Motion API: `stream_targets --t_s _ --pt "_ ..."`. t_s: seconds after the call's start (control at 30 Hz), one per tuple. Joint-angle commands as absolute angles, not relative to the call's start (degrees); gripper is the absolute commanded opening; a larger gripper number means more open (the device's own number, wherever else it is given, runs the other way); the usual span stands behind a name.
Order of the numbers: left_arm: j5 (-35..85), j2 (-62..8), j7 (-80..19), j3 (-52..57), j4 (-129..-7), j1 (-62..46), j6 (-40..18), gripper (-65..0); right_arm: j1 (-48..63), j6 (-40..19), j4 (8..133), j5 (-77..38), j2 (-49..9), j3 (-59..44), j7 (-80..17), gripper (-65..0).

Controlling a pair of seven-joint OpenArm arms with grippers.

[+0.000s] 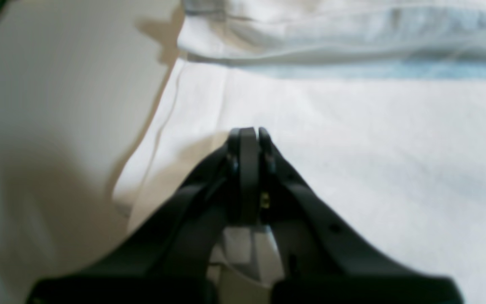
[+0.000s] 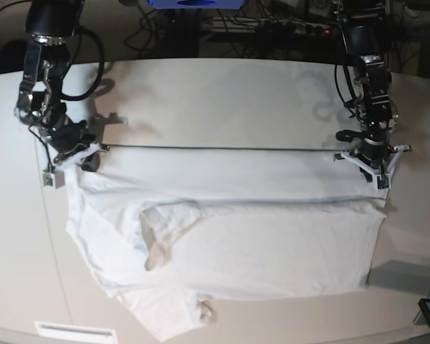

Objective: Fold the T-shirt properly
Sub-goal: 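Keep pulling the folded edge with both grippers to smooth the shirt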

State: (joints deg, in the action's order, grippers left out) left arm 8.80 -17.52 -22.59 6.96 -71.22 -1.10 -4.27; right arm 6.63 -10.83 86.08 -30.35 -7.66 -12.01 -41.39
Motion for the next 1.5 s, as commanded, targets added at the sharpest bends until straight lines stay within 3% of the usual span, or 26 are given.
stream_targets --t_s 0.0,0.47,1.2,1.47 --pt "9.19 -16.84 -31.25 6.02 -70.11 -3.47 -6.73 -65.0 7.96 -8.66 85.85 -26.68 -8.48 -13.93 -44.0 -64.1" --pt "9.19 -14.9 -31.16 3.38 -74.59 -4.09 -6.73 -65.0 10.77 -8.66 85.93 -21.93 -8.22 -20.79 -43.21 -64.1" --pt "9.27 -16.13 -31.16 1.8 -86.64 -20.18 -6.46 -65.0 19.65 -8.66 97.1 -22.29 -8.04 -20.79 -45.23 -64.1" --pt "9.27 -16.13 -31.16 9.36 -87.78 -24.13 -6.46 -65.0 23.96 -8.66 98.68 -22.02 -6.46 -20.88 -45.05 -64.1"
